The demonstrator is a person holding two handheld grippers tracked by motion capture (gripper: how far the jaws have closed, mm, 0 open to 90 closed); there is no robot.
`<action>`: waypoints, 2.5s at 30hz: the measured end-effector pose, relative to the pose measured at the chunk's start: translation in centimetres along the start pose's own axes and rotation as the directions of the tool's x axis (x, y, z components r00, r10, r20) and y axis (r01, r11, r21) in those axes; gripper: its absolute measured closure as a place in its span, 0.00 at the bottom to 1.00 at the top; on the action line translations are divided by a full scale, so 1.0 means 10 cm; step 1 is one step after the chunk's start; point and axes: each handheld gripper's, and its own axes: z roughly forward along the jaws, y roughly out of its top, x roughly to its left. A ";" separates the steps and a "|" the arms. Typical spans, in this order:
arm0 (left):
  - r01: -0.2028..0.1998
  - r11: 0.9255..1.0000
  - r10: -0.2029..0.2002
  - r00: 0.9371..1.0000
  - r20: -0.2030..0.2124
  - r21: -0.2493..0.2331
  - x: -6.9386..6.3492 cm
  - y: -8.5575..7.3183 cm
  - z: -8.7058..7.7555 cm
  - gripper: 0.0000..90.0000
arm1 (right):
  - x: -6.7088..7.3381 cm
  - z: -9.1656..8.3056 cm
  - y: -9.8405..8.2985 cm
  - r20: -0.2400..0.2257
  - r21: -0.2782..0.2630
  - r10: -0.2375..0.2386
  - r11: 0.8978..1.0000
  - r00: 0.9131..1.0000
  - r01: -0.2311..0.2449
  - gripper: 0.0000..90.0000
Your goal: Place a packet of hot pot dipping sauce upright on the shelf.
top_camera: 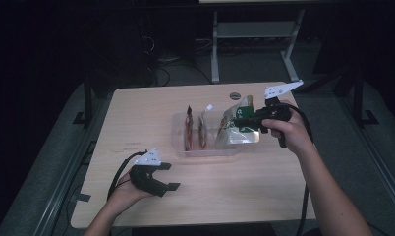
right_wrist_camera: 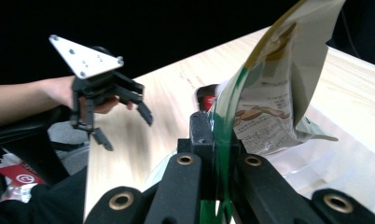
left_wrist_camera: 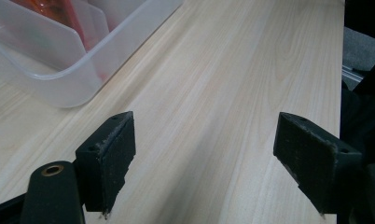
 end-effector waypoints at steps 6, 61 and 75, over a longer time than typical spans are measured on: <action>0.001 1.000 -0.001 1.000 0.003 -0.003 0.01 -0.01 0.00 0.23 | -0.13 -0.03 0.00 0.038 0.000 0.023 1.000 0.999 -0.023 1.00; 0.002 1.000 -0.002 1.000 0.026 0.022 0.00 -0.01 0.05 0.22 | -0.54 0.47 -0.24 0.103 0.067 0.119 0.990 0.988 -0.126 0.97; 0.008 1.000 -0.008 1.000 0.023 0.015 0.00 -0.01 0.04 0.22 | -0.47 0.35 -0.23 0.156 0.063 0.117 0.990 0.981 -0.128 0.65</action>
